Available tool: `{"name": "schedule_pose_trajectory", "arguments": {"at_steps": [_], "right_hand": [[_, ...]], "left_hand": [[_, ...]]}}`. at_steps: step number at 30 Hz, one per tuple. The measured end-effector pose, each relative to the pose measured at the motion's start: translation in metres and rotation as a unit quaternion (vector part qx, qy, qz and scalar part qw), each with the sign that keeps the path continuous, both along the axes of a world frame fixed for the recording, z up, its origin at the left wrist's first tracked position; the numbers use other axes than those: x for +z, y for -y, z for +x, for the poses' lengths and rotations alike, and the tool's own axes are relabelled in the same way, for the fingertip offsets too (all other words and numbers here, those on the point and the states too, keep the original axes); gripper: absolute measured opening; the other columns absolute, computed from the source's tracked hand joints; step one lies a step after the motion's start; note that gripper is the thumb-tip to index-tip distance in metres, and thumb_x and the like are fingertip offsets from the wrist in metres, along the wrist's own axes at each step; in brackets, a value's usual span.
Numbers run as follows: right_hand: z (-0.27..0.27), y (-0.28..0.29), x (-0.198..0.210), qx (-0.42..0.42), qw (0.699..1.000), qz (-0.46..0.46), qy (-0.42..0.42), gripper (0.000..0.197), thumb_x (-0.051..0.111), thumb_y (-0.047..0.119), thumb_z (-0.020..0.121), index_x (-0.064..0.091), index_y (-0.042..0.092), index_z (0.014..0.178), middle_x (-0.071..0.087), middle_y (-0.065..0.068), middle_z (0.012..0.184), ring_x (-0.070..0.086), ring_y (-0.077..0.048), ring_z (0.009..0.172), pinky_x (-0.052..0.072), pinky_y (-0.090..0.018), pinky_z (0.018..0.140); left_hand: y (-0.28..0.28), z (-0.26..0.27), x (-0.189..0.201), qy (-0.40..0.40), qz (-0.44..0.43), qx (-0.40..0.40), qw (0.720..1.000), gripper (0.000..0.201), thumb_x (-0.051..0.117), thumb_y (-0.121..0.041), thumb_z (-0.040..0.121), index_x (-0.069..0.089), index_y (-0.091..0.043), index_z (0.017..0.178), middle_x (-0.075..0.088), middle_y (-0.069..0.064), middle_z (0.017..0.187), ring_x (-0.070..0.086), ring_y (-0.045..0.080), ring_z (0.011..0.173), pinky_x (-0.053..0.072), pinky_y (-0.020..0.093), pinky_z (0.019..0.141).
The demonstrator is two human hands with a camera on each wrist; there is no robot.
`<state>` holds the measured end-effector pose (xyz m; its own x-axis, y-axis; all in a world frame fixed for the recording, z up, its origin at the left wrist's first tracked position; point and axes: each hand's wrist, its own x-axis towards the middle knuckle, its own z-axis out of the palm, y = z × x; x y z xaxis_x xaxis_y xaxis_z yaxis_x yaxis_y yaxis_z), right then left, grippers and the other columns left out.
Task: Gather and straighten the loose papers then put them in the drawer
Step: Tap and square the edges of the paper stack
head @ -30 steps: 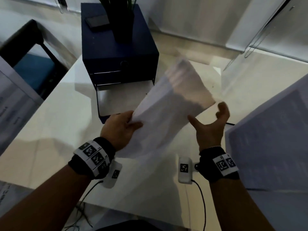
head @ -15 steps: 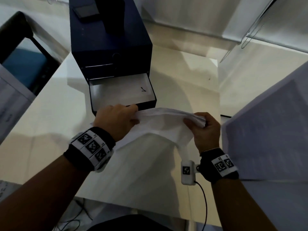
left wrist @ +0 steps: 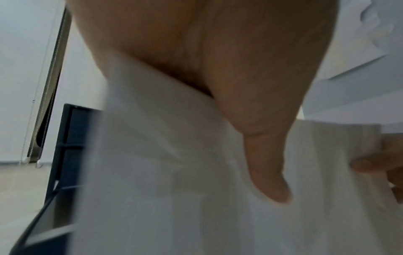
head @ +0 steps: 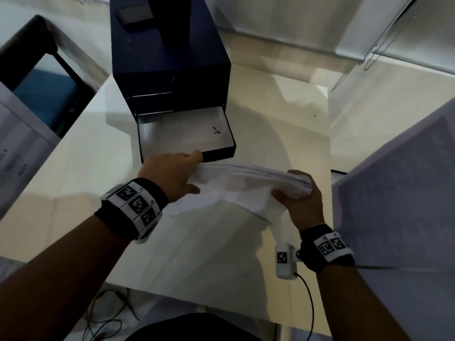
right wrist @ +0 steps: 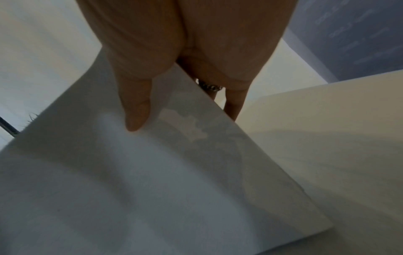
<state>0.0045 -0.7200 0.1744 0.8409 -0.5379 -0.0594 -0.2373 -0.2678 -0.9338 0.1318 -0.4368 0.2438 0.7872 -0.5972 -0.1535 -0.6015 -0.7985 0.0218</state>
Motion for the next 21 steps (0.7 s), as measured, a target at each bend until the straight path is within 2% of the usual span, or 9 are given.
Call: {"name": "schedule_pose_trajectory", "arguments": {"at_steps": [2, 6, 8, 10, 13, 15, 17, 19, 21], "right_hand": [[0.004, -0.003, 0.0, -0.004, 1.0, 0.009, -0.006, 0.054, 0.086, 0.007, 0.069, 0.058, 0.02, 0.113, 0.062, 0.02, 0.099, 0.06, 0.016, 0.084, 0.049, -0.005, 0.075], [0.007, -0.008, 0.001, -0.043, 0.997, 0.071, -0.003, 0.035, 0.084, 0.005, 0.07, 0.064, 0.018, 0.096, 0.068, 0.005, 0.091, 0.066, 0.007, 0.075, 0.051, -0.006, 0.064], [0.006, -0.011, -0.002, -0.057, 0.995, 0.085, -0.023, 0.037, 0.086, 0.012, 0.07, 0.064, 0.02, 0.099, 0.068, 0.0, 0.097, 0.068, -0.013, 0.09, 0.057, -0.018, 0.074], [0.008, -0.012, -0.004, -0.068, 0.994, 0.064, -0.058, 0.05, 0.084, 0.023, 0.073, 0.057, 0.021, 0.115, 0.064, 0.0, 0.112, 0.062, -0.023, 0.108, 0.053, -0.034, 0.091], [0.011, -0.015, -0.006, -0.094, 0.988, 0.006, -0.119, 0.092, 0.078, 0.04, 0.077, 0.024, 0.021, 0.149, 0.034, -0.003, 0.152, 0.034, -0.027, 0.14, 0.034, -0.046, 0.114], [0.014, -0.023, -0.005, -0.111, 0.985, 0.034, -0.13, 0.114, 0.079, 0.045, 0.074, 0.003, 0.02, 0.155, 0.013, -0.003, 0.162, 0.019, -0.025, 0.147, 0.023, -0.046, 0.12], [0.02, -0.037, -0.004, -0.111, 0.976, 0.136, -0.132, 0.123, 0.081, 0.054, 0.067, -0.001, 0.024, 0.154, 0.018, -0.003, 0.161, 0.026, -0.027, 0.145, 0.029, -0.053, 0.116], [0.027, -0.054, -0.001, -0.083, 0.949, 0.276, -0.125, 0.12, 0.081, 0.059, 0.064, 0.01, 0.023, 0.154, 0.039, -0.004, 0.151, 0.047, -0.03, 0.131, 0.043, -0.058, 0.103], [0.032, -0.069, 0.002, -0.024, 0.925, 0.368, -0.087, 0.094, 0.08, 0.05, 0.07, 0.039, 0.01, 0.144, 0.058, -0.009, 0.136, 0.063, -0.033, 0.115, 0.051, -0.056, 0.094]], "left_hand": [[0.004, 0.001, -0.003, -0.006, -0.016, 0.002, 1.0, 0.059, 0.066, -0.058, 0.076, 0.035, -0.03, 0.117, 0.067, -0.003, 0.099, 0.064, 0.023, 0.08, 0.054, 0.035, 0.065], [0.034, 0.0, -0.006, 0.013, -0.013, -0.021, 1.0, 0.04, 0.059, -0.052, 0.084, 0.042, -0.027, 0.109, 0.063, -0.002, 0.08, 0.061, 0.023, 0.067, 0.057, 0.039, 0.065], [0.049, -0.003, -0.004, 0.019, -0.008, -0.035, 0.999, 0.021, 0.054, -0.04, 0.091, 0.046, -0.026, 0.104, 0.053, -0.003, 0.068, 0.057, 0.021, 0.058, 0.055, 0.035, 0.059], [0.052, -0.001, 0.001, 0.001, -0.019, -0.019, 1.0, 0.012, 0.053, -0.031, 0.092, 0.049, -0.027, 0.102, 0.055, -0.001, 0.071, 0.057, 0.023, 0.061, 0.051, 0.033, 0.058], [0.03, 0.006, 0.006, -0.092, -0.12, 0.058, 0.987, 0.018, 0.06, -0.028, 0.086, 0.057, -0.028, 0.104, 0.065, 0.002, 0.089, 0.061, 0.025, 0.078, 0.052, 0.038, 0.072], [0.008, 0.011, 0.003, -0.178, -0.24, 0.124, 0.946, 0.021, 0.069, -0.027, 0.081, 0.063, -0.025, 0.101, 0.068, 0.0, 0.091, 0.064, 0.021, 0.083, 0.053, 0.036, 0.079], [-0.011, 0.01, -0.007, -0.275, -0.367, 0.179, 0.871, 0.028, 0.076, -0.026, 0.076, 0.068, -0.024, 0.102, 0.072, -0.003, 0.09, 0.069, 0.013, 0.078, 0.056, 0.031, 0.076], [-0.025, 0.004, -0.021, -0.333, -0.465, 0.228, 0.788, 0.037, 0.077, -0.029, 0.069, 0.071, -0.018, 0.103, 0.076, -0.001, 0.089, 0.072, 0.014, 0.075, 0.058, 0.031, 0.07], [-0.033, -0.006, -0.036, -0.358, -0.521, 0.273, 0.725, 0.04, 0.076, -0.03, 0.066, 0.07, -0.015, 0.102, 0.077, 0.0, 0.086, 0.072, 0.017, 0.073, 0.058, 0.031, 0.064]]}}
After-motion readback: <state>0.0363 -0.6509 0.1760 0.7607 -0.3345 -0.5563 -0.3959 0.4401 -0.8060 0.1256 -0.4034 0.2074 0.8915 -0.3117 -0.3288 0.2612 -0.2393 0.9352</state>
